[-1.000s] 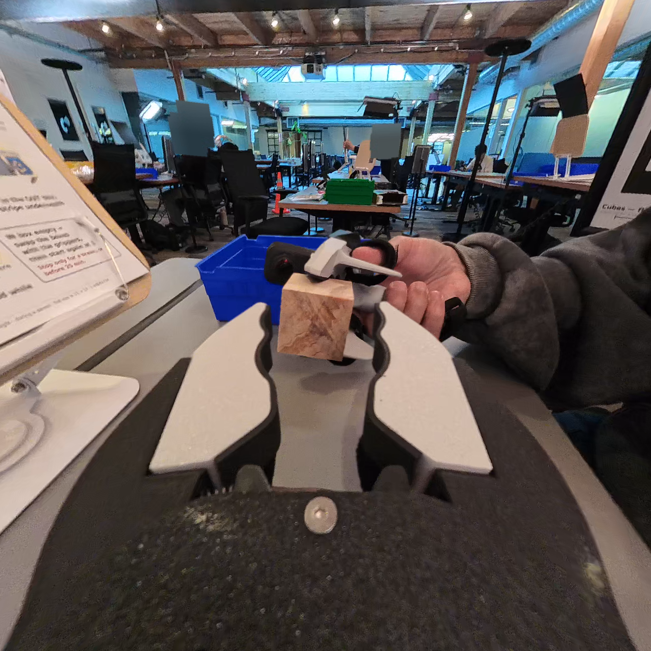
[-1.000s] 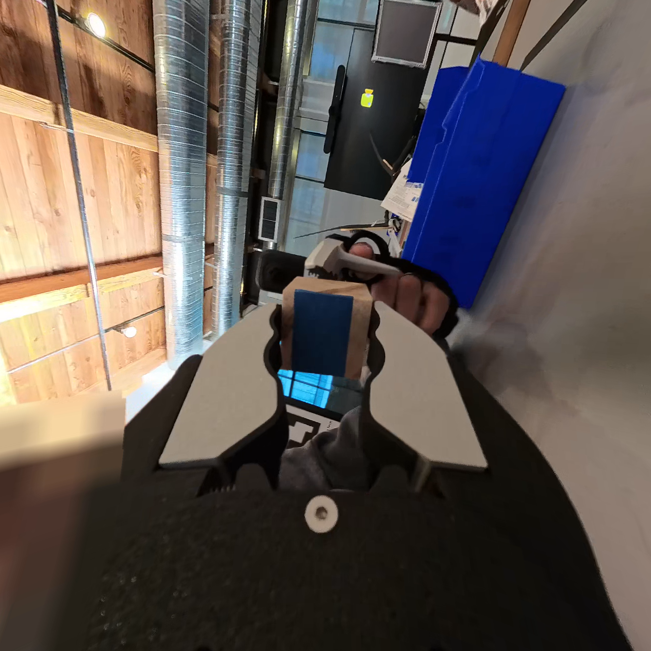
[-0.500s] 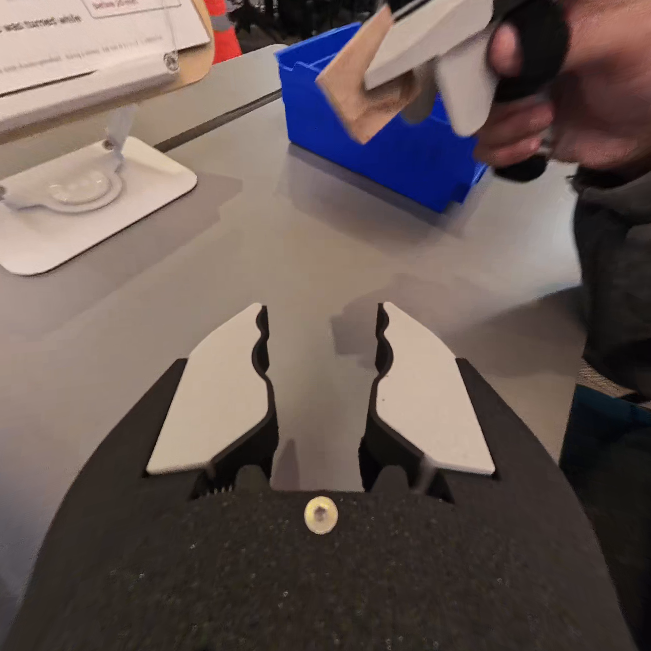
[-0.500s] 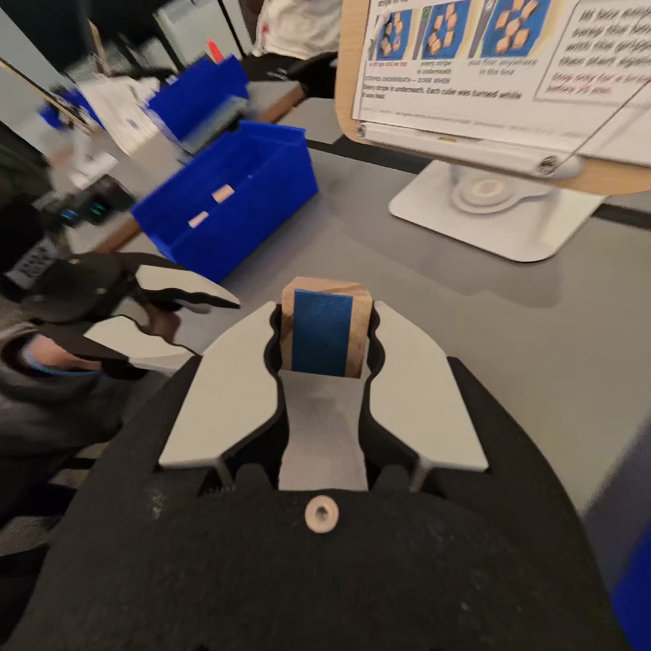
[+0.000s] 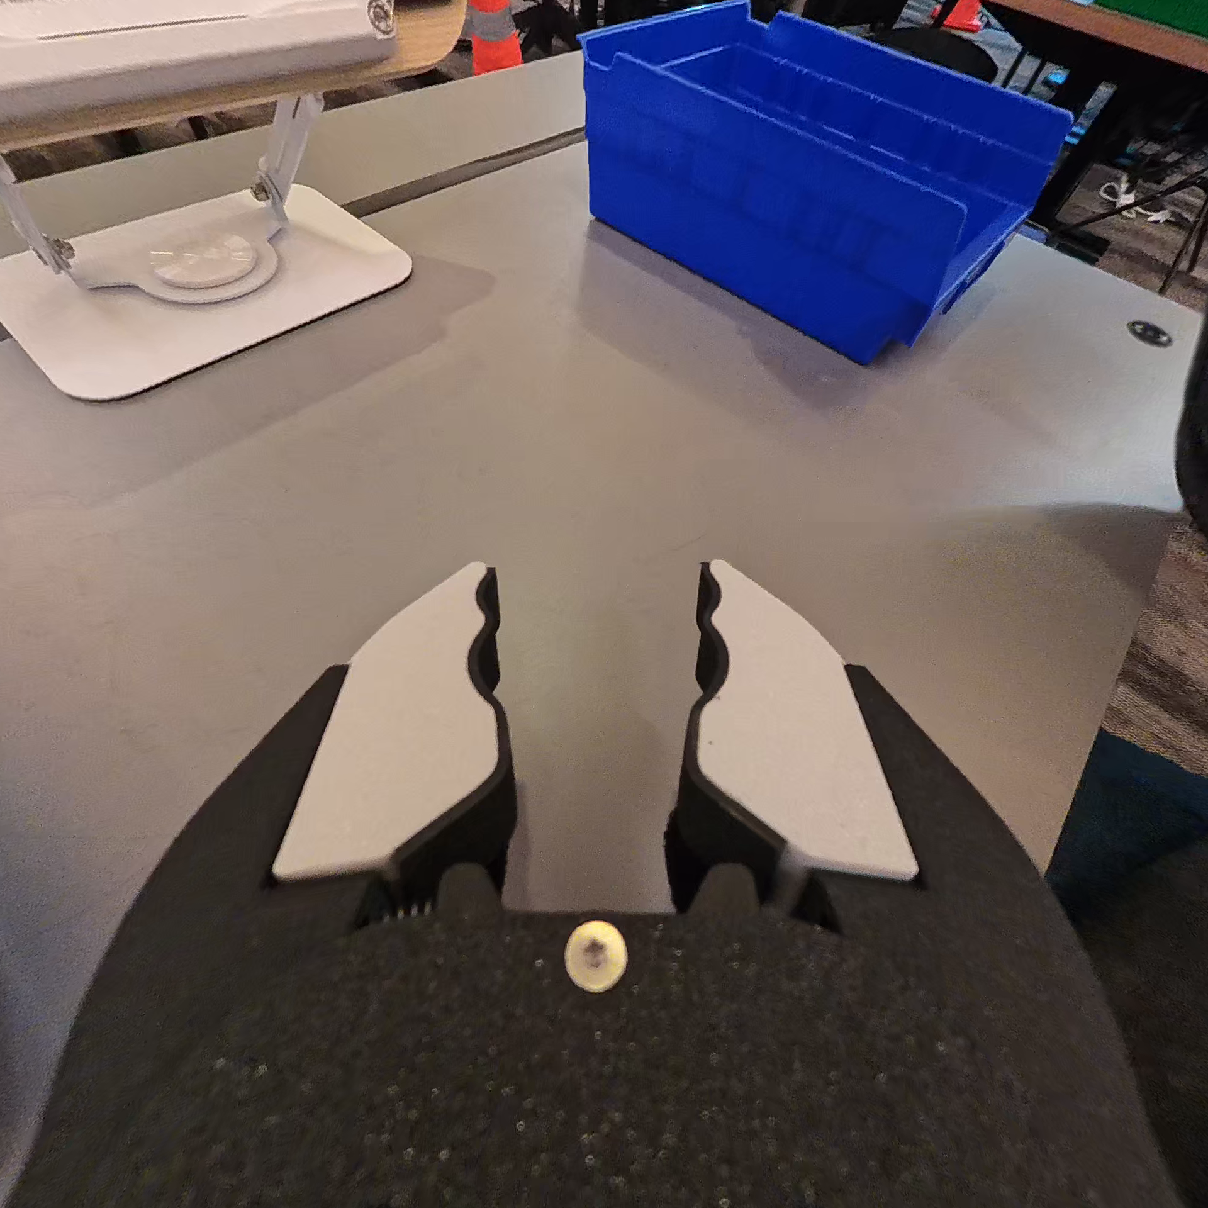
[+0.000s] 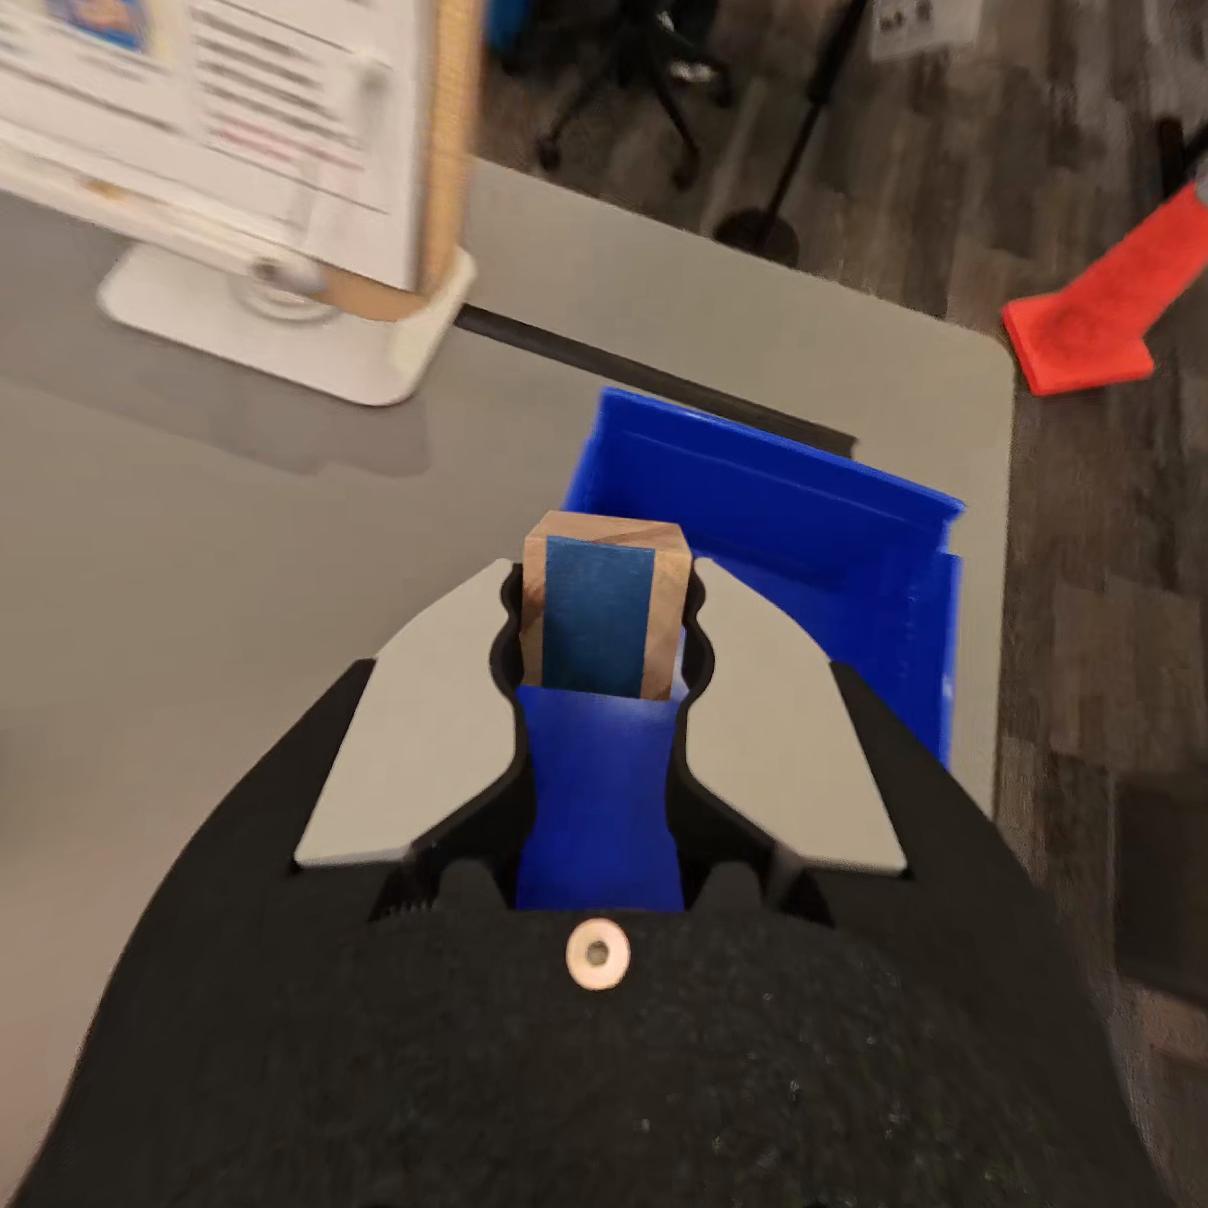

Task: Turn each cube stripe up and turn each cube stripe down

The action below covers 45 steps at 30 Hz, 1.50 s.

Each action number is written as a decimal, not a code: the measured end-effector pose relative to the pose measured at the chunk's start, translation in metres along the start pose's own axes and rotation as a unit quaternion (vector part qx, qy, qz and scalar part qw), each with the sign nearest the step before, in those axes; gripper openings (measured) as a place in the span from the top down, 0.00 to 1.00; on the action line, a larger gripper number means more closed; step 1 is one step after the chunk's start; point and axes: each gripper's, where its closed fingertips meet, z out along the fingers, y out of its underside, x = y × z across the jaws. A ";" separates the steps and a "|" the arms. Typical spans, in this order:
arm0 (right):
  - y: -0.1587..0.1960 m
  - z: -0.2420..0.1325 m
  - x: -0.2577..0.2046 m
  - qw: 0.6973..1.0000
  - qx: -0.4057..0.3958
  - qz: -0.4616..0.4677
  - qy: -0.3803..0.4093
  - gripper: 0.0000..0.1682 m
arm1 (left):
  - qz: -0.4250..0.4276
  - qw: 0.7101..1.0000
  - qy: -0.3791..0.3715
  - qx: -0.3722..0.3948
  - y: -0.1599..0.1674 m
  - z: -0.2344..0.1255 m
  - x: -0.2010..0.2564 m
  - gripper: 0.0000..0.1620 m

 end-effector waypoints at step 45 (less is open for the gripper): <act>-0.039 -0.041 -0.022 0.980 0.192 0.018 -0.055 0.64 | -0.011 0.996 -0.079 0.029 -0.004 -0.009 -0.010 0.60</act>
